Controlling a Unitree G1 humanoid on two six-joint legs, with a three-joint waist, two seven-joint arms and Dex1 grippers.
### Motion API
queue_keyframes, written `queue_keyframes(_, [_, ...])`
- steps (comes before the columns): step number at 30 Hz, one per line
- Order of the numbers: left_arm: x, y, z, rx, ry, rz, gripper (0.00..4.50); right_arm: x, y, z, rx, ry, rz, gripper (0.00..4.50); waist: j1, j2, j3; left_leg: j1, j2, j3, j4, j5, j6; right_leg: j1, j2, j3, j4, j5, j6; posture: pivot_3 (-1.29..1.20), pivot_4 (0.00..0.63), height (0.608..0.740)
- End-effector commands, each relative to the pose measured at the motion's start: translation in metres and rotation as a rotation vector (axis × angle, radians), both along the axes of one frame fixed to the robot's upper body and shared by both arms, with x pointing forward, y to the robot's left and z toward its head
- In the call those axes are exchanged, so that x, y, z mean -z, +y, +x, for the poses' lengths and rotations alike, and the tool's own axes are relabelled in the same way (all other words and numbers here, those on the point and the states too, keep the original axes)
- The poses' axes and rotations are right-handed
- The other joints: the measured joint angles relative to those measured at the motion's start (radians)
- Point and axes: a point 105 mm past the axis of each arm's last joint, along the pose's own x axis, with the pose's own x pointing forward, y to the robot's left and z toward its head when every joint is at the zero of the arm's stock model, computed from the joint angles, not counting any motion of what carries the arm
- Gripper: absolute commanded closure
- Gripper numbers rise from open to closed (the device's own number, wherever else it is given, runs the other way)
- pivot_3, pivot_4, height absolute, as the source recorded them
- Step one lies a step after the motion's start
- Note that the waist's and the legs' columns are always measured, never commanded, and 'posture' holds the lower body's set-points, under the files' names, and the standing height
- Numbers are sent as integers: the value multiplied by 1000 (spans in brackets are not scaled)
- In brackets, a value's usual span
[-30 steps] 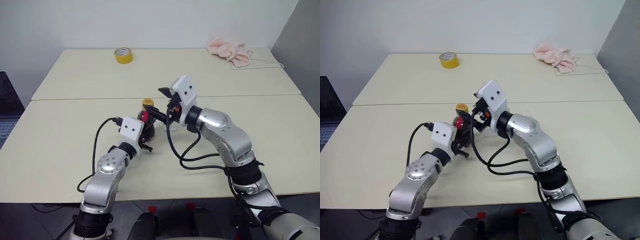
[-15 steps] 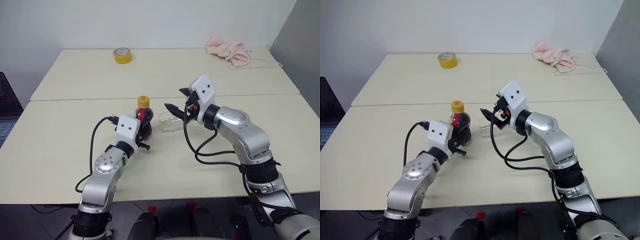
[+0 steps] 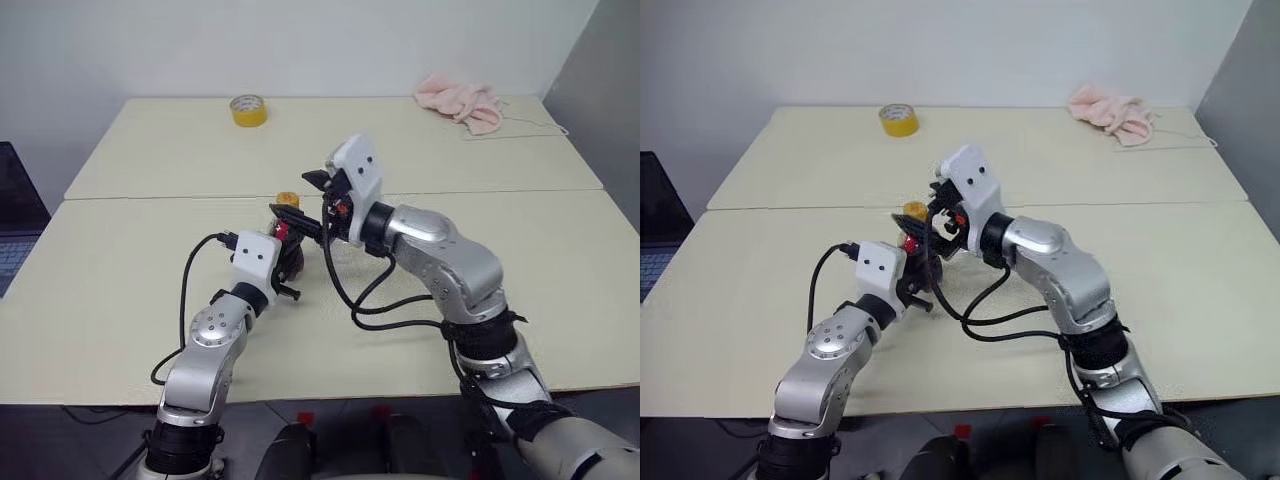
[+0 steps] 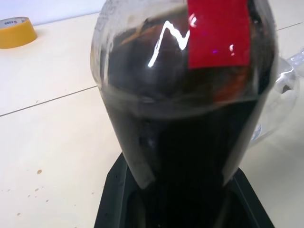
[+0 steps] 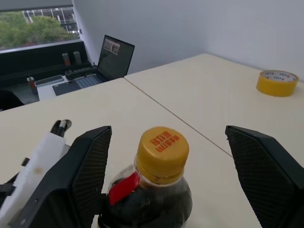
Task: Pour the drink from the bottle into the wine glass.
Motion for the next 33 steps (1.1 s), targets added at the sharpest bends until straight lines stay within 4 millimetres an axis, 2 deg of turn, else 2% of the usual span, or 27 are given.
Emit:
queue_keyframes(1, [-22, -3, -2, 13, -95, -10, 3758, -17, 8, -1, -10, -77, 15, 408, -1, 0, 0, 0, 0, 0, 0, 0, 0, 0, 0, 0, 0, 0, 0, 0, 150, 740])
queue_keyframes(11, [-21, -4, -3, 13, -93, -12, 3758, -16, 2, 9, 36, -75, 22, 408, -4, 0, 0, 0, 1, 0, -1, 0, 0, 0, 0, 0, 0, 0, 0, 0, 150, 740])
queue_keyframes(19, [-21, -4, -2, 15, -92, -12, 3759, -12, -15, 15, 82, -23, 44, 408, -4, 0, 0, 0, 1, 0, -1, 0, 0, 0, 0, 0, 0, 0, 0, 0, 150, 740])
queue_keyframes(29, [-21, -3, -2, 10, -93, -12, 3760, 1, -43, 13, 114, 19, -6, 408, -4, 0, 0, 0, 0, 0, -1, 0, 0, 0, 0, 0, 0, 0, 0, 0, 150, 740])
queue_keyframes(33, [-21, -3, -2, 10, -94, -12, 3761, 5, -63, 20, 173, 18, -33, 408, 0, 0, 0, 0, 0, 0, 0, 0, 0, 0, 0, 0, 0, 0, 0, 0, 150, 740])
